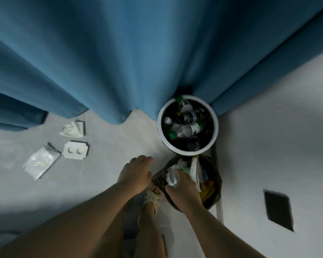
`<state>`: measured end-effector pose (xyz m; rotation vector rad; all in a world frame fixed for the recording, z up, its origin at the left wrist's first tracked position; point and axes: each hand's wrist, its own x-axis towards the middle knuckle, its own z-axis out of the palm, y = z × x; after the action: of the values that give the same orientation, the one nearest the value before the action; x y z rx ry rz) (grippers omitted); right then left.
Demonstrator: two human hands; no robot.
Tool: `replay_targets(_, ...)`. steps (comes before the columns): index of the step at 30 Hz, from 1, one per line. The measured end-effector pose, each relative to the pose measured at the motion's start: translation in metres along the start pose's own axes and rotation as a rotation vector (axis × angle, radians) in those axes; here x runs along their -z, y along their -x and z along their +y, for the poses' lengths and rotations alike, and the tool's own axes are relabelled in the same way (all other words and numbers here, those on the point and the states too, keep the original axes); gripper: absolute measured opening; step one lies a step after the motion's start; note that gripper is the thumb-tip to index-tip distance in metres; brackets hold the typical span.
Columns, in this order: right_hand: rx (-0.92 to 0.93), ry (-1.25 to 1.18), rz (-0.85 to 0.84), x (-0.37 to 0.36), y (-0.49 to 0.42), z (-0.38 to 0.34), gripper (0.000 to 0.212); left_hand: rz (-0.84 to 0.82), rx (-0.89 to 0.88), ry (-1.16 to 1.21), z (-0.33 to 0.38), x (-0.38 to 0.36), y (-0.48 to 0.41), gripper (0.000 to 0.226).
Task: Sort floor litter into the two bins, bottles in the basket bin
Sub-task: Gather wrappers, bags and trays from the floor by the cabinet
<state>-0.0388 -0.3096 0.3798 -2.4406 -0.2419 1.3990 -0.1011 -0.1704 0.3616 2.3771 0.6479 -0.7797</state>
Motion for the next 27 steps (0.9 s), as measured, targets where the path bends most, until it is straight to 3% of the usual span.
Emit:
replay_targets(8, 0.256, 0.329, -0.074, -0.019, 0.050, -0.123, 0.057, 0.203, 0.264, 0.231, -0.072, 0.062, 0.087, 0.043)
replay_targets(18, 0.508, 0.643, -0.190, -0.122, 0.090, -0.272, 0.052, 0.362, 0.594, 0.531, -0.209, 0.092, 0.192, 0.048)
replay_targets(27, 0.641, 0.847, -0.332, -0.210, 0.094, -0.341, 0.049, 0.464, 0.797, 0.711, -0.293, 0.090, 0.240, 0.047)
